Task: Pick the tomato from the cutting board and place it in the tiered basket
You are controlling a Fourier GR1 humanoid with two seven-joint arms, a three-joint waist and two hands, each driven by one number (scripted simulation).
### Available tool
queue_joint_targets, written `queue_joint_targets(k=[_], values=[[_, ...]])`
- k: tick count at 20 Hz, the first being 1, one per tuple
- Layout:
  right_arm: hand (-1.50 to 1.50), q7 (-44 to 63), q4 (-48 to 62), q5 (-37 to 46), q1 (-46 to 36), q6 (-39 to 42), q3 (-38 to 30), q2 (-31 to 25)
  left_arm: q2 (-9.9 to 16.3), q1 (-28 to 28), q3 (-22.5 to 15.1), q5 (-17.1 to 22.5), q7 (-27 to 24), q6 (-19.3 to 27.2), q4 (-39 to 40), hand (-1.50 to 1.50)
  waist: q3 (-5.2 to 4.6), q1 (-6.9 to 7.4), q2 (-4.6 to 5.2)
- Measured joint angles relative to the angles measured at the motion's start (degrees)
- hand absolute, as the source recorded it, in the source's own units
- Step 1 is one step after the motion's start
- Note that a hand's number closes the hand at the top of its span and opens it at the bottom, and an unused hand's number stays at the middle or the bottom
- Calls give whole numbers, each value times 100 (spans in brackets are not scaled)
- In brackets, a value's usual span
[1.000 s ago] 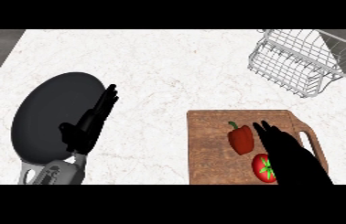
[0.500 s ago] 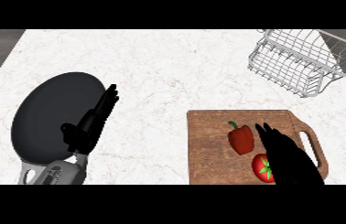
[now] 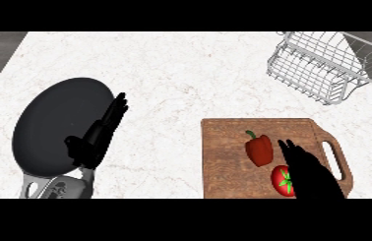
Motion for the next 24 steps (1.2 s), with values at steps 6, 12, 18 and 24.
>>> queue_joint_targets(k=[6, 12, 18, 24], values=[[150, -580, 381, 415, -50, -304, -113, 445, -24, 13, 178, -43, 143, -127, -162, 0, -10, 3, -4], [150, -1067, 526, 786, -65, -354, -279, 718, -141, -48, 360, -200, -4, -314, 92, 0, -7, 0, -3], [150, -1262, 379, 1210, 46, -311, -455, 912, -219, 37, 491, -329, 135, -430, -88, 0, -4, 0, -2], [150, -1859, 670, 586, 630, -620, -2313, -212, -224, 175, 597, -342, 33, -368, -42, 0, 14, -229, -11]])
